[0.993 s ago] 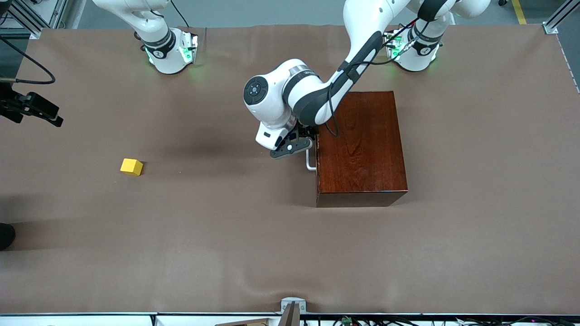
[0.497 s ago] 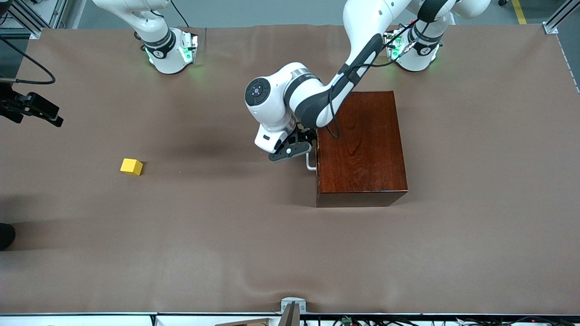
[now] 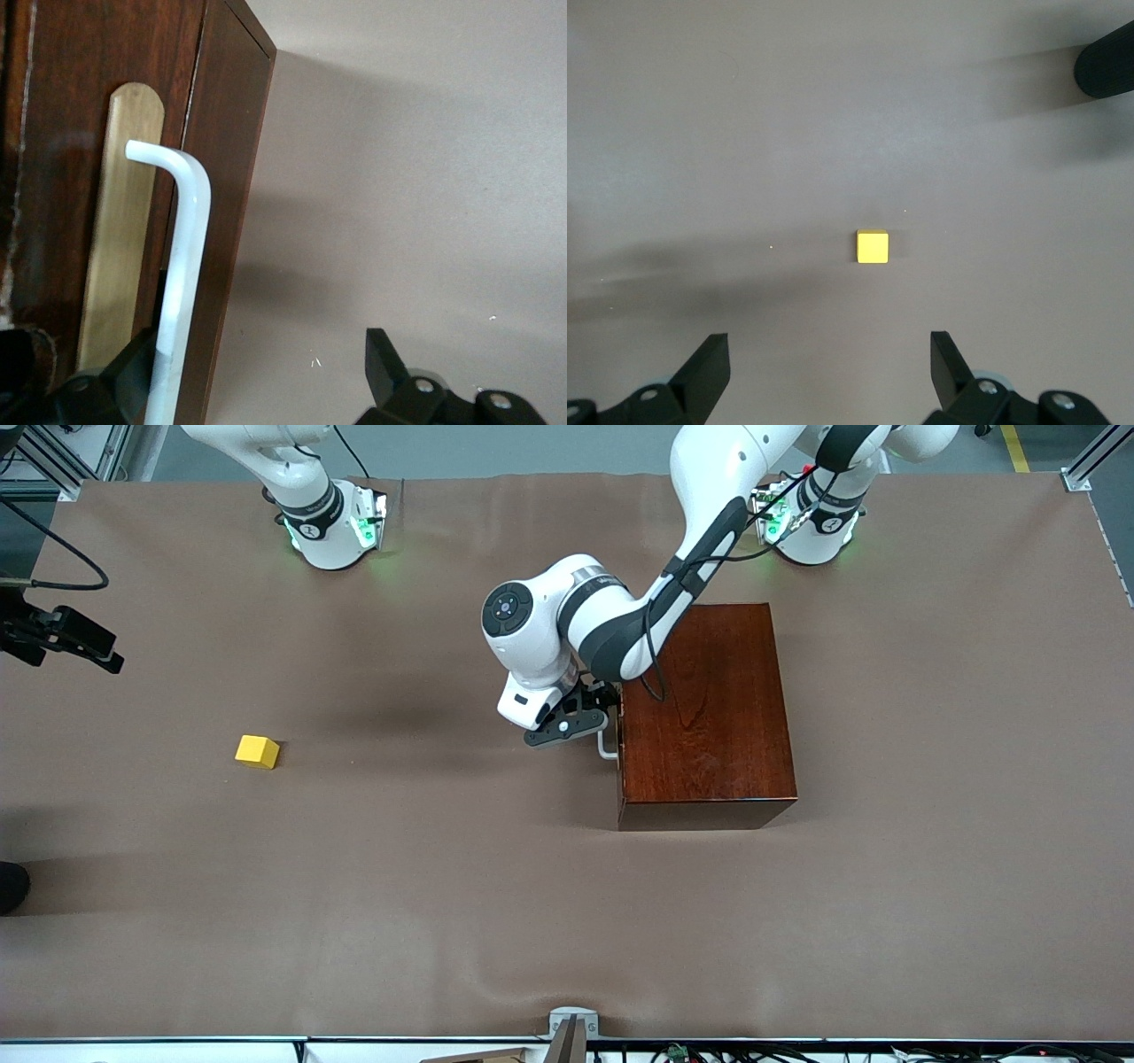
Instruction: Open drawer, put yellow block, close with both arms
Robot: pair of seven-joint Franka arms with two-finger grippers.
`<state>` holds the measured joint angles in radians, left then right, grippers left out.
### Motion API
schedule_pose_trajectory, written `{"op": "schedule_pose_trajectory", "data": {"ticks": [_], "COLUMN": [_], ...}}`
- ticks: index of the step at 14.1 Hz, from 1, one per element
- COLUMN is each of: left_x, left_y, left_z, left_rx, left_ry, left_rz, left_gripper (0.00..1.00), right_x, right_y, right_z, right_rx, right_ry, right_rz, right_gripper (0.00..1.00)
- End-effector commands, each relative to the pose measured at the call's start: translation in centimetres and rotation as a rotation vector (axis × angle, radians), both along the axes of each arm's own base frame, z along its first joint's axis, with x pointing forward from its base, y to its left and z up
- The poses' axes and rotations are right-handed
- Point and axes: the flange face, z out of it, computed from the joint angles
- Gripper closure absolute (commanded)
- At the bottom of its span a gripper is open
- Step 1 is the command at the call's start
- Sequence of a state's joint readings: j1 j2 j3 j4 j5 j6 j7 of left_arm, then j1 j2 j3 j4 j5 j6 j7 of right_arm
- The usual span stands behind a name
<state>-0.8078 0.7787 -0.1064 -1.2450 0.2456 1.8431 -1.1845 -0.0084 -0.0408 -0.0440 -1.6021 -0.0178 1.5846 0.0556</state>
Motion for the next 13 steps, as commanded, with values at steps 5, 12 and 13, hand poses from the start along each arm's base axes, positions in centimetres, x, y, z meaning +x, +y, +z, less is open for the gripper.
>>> {"op": "schedule_pose_trajectory", "data": {"ticks": [5,12,13], "left_x": [0.0,0.1,0.1], "left_y": [-1.6,-2.5,-2.7], "left_z": [0.8,1.6,1.7], "left_rx": [-0.041,-0.099,-0.115], "left_ry": [-0.051,-0.081,-0.091], "left_rz": [0.002,0.010,0.015], "left_gripper": [0.00,0.00,0.00], "right_x": [0.2,0.2,0.2], "right_y": [0.3,0.3,0.3], "right_z": [0.1,0.1,0.1], "right_rx": [0.001,0.001,0.001], "right_ry": [0.002,0.003,0.003], "right_rz": [-0.002,-0.002,-0.002], "right_gripper": [0.00,0.00,0.00]}}
